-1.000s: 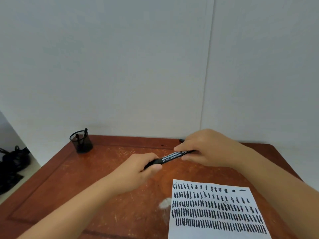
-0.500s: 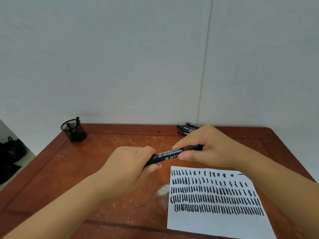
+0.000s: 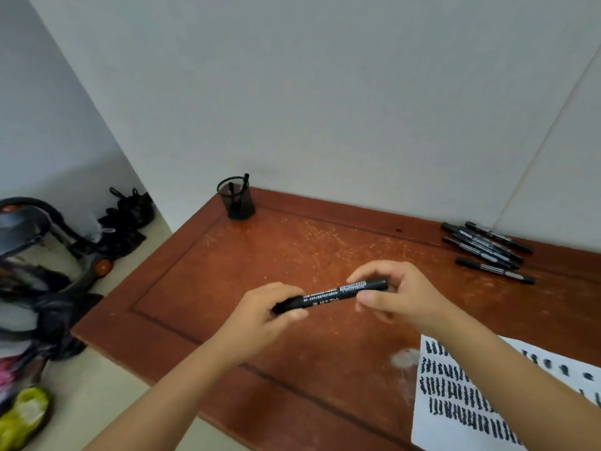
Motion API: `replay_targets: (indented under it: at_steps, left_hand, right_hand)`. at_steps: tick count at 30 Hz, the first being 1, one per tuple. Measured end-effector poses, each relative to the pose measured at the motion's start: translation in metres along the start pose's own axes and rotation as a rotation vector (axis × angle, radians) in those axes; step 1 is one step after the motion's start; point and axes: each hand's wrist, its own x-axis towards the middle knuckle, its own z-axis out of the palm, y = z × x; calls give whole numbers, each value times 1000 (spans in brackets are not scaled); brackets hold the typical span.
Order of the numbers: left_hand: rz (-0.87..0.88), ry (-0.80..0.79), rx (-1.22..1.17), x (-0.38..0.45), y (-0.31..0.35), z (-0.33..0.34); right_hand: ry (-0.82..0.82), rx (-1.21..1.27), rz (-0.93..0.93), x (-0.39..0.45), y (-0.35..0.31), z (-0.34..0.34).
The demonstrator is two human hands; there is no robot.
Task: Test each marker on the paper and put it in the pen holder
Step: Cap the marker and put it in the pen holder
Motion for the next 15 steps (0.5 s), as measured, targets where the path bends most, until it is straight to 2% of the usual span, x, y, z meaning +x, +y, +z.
replay_targets:
  at_steps: [3,7,15]
  left_hand:
    - [-100,35,-12,3,-44,-22]
    - [-275,90,62,16,-117,-58]
    - [-454,-112,469,46,-264,-97]
  right_hand:
    - [151,78,-23,52,20,33]
    - [358,37,-32,129,35,75]
    - [803,-201,-81,304,39,118]
